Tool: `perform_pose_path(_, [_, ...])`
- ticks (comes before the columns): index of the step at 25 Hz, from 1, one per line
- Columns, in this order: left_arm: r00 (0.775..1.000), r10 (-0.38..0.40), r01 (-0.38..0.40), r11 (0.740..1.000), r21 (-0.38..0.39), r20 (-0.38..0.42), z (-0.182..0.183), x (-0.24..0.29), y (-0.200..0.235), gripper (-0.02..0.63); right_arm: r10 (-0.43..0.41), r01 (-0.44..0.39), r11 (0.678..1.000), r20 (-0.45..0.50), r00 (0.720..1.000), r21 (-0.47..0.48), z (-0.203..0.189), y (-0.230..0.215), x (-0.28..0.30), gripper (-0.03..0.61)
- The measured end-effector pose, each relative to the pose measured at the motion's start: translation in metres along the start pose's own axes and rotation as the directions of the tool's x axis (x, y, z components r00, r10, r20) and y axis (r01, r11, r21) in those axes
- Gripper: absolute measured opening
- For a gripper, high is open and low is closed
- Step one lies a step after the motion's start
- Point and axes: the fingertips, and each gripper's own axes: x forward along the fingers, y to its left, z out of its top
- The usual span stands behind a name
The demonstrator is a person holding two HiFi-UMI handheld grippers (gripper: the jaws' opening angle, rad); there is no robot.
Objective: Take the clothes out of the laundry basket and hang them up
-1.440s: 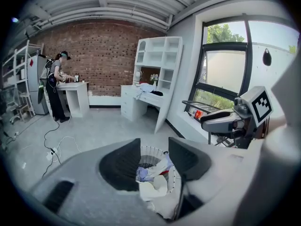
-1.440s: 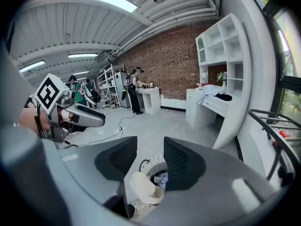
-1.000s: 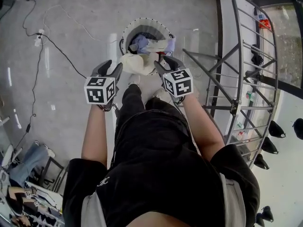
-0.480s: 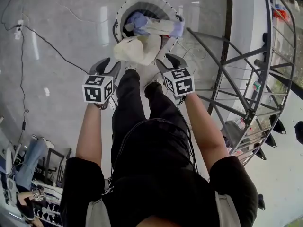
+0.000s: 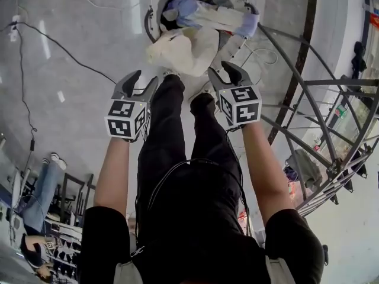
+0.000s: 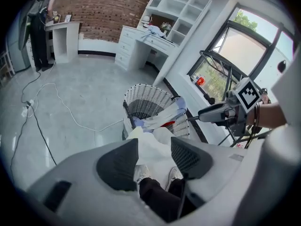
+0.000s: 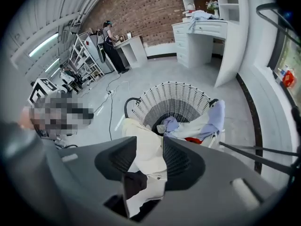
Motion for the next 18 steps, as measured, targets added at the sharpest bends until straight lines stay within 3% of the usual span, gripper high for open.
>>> perform_pose_path(7, [1.000, 0.002, -0.002, 1.000, 0.024, -0.005, -0.005, 0.027, 0.024, 0.225, -0.003, 0.001, 0.999, 0.034, 0.999, 0.038, -0.008, 0.005, 0.012, 0.178])
perform_pose_path(18, [0.994, 0.048, -0.043, 0.998, 0.054, -0.094, -0.016, 0.102, 0.059, 0.241, -0.026, 0.025, 0.998, 0.015, 1.000, 0.063, -0.023, -0.008, 0.004, 0.175])
